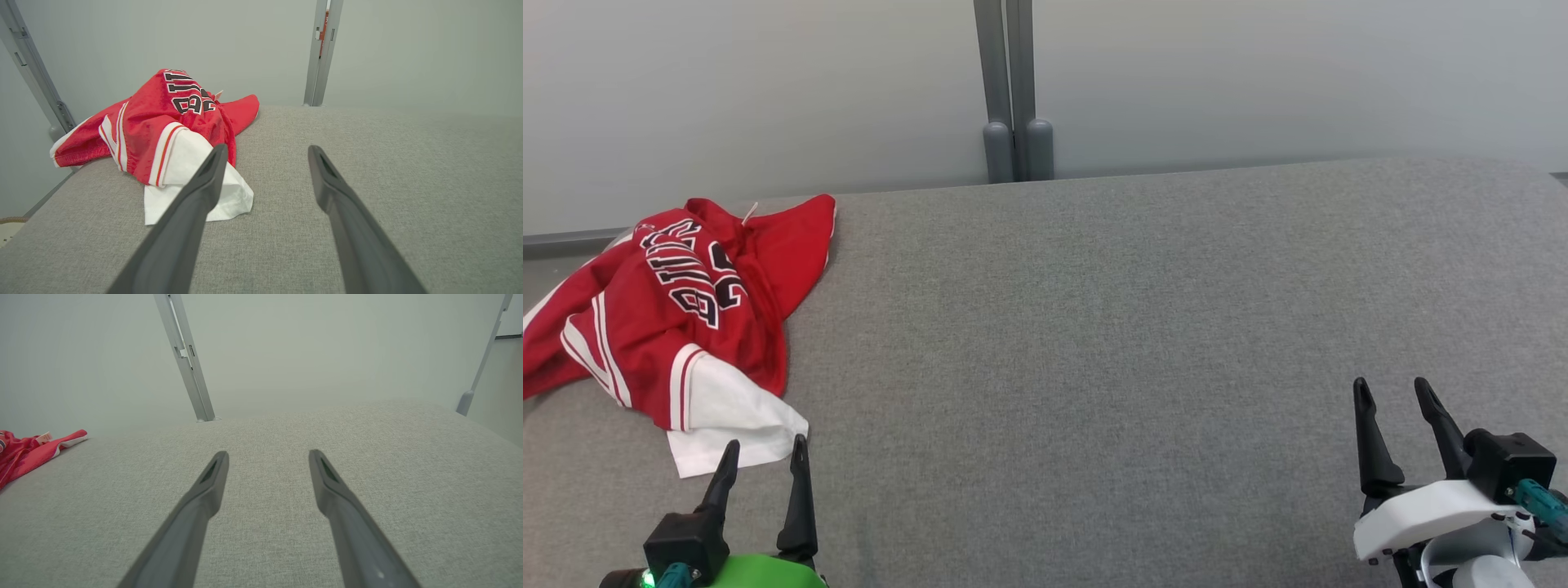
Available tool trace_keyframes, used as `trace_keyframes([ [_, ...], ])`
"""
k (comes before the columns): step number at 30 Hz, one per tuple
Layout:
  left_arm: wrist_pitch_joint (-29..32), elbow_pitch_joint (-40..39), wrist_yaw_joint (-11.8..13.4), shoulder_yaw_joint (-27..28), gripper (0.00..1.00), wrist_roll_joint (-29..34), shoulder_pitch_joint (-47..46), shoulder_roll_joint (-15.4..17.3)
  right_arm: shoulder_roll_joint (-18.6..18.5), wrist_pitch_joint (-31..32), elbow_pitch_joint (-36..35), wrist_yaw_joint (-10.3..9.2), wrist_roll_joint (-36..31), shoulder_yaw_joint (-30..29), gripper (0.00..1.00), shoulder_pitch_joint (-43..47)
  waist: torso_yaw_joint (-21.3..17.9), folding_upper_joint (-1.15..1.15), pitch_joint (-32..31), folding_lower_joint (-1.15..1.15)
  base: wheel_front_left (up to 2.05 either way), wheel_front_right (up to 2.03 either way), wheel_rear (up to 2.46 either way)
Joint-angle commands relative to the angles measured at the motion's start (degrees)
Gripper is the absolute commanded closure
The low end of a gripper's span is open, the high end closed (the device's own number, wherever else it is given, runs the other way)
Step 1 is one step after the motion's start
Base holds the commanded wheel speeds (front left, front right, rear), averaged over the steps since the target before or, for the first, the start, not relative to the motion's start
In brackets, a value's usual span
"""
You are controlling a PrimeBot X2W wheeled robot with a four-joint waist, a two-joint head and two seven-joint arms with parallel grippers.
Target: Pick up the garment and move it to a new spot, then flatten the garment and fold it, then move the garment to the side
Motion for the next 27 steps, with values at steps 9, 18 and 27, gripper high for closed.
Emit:
trace_keyframes([
  [9, -1.30, 1.19, -0.99, 1.01, 0.00, 4.27, 0.50, -0.71, 0.10, -1.40, 0.32, 0.02, -3.99, -0.25, 0.00, 0.81, 0.07, 0.00, 0.05, 0.00, 0.00, 0.00, 0.00],
  [18, -2.33, 1.89, -1.52, 1.93, 0.00, 7.70, 1.02, -1.21, 0.38, -2.32, 0.68, 0.02, -5.84, -0.60, 0.00, 1.34, -0.09, 0.00, 0.04, 0.00, 0.00, 0.00, 0.00],
  [27, -2.21, 2.57, -2.03, 3.39, 0.00, 6.11, 0.39, -2.05, 0.26, -2.23, 0.89, 0.02, -5.46, -0.63, 0.00, 1.31, -0.18, 0.00, 0.22, 0.00, 0.00, 0.00, 0.00],
])
